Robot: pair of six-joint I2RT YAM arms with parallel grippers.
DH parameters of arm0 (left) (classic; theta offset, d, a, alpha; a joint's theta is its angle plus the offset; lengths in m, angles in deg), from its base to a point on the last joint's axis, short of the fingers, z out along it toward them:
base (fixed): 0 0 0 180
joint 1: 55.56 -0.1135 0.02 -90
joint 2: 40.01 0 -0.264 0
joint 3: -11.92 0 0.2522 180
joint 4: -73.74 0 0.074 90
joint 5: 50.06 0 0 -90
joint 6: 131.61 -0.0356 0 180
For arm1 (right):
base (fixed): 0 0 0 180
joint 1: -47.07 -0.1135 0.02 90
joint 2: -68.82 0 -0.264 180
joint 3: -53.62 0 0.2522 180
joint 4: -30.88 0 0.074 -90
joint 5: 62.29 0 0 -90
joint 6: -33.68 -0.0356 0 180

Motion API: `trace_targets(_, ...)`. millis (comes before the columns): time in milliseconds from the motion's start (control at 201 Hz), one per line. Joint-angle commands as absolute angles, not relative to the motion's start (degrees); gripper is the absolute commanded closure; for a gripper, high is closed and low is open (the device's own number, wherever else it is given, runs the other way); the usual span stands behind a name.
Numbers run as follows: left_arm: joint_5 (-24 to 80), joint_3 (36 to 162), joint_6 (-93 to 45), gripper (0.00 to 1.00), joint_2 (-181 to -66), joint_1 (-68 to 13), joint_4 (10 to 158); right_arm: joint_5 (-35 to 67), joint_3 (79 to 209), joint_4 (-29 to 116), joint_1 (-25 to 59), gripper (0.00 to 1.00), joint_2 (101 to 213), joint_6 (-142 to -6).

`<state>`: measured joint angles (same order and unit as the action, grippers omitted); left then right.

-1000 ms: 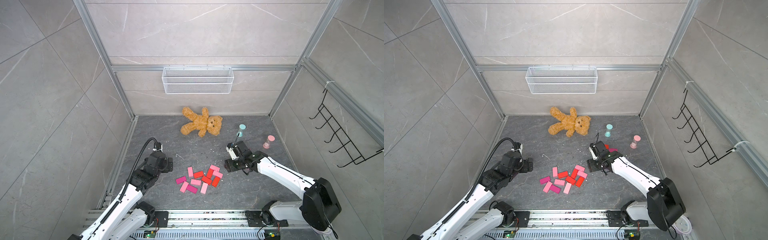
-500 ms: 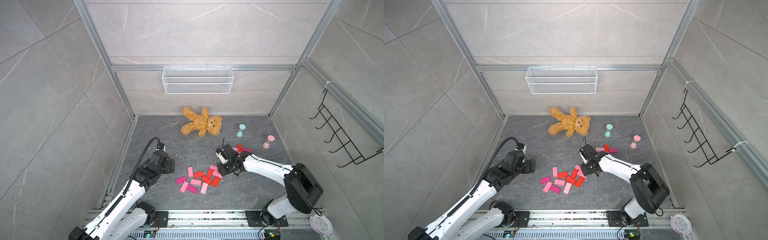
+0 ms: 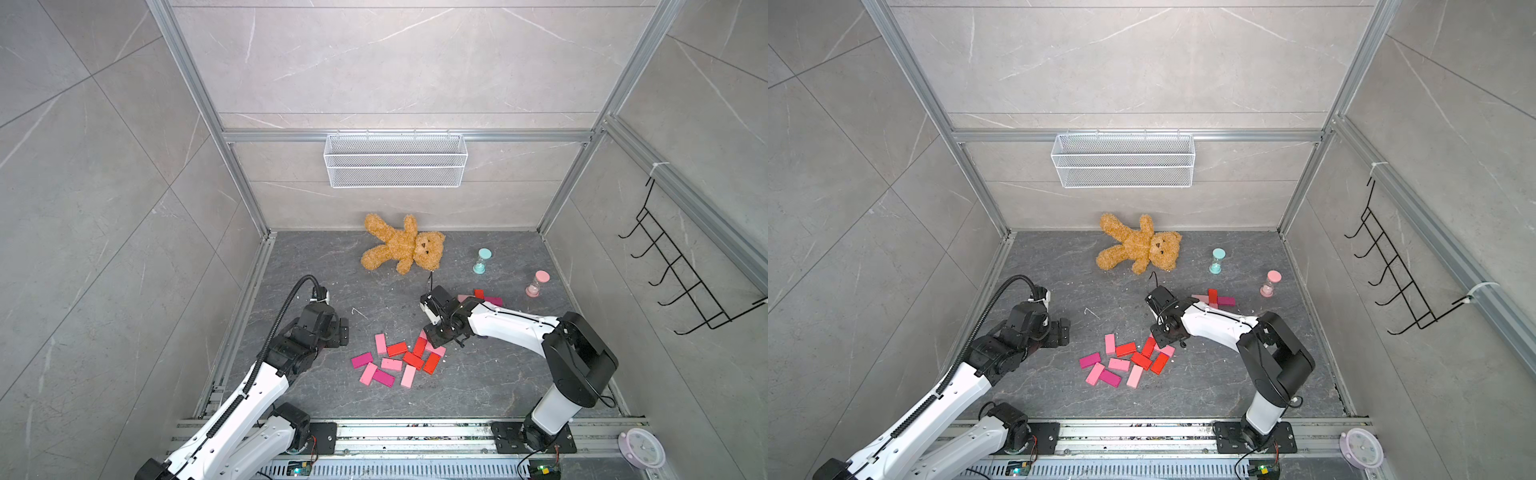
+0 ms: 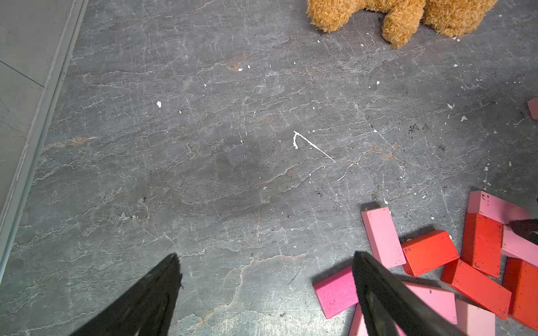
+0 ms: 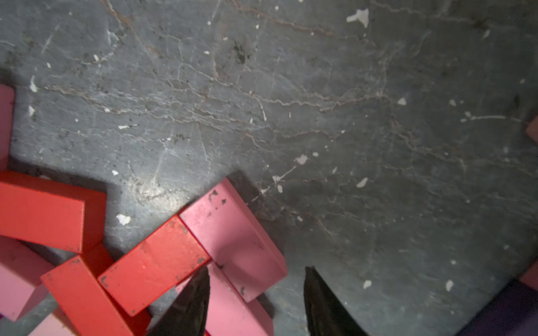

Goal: Assemble the letter t with building blocks
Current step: Pick up the building block from the center of the board.

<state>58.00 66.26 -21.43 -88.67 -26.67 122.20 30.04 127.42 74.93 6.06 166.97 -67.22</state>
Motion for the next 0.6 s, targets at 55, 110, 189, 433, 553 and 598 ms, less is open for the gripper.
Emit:
trace_targets(55, 59.4, 66.3, -20.5, 0.05, -87.8, -26.5, 122.4, 31.0, 129.3, 76.9, 5.5, 0.47, 169.0, -66.7)
trace_targets(110, 59.4, 66.3, -20.5, 0.05, -87.7, -26.5, 122.4, 31.0, 129.6, 76.9, 5.5, 0.47, 169.6, -66.9)
trace_targets(189, 59.5, 66.3, -20.4, 0.05, -87.8, -26.5, 122.3, 31.0, 130.0, 77.2, 5.5, 0.47, 170.4, -67.1)
trace_targets(433, 59.7, 66.2, -20.5, 0.05, -87.9, -26.5, 122.2, 33.1, 131.0, 78.0, 5.5, 0.49, 172.4, -69.2)
trace_targets(553, 59.9, 66.3, -20.7, 0.05, -88.1, -26.5, 122.1, 33.8, 131.3, 78.1, 5.4, 0.5, 172.8, -70.2)
trace_targets(598, 59.9, 66.3, -20.8, 0.05, -88.3, -26.5, 122.2, 34.3, 131.3, 78.2, 5.4, 0.5, 172.8, -70.6)
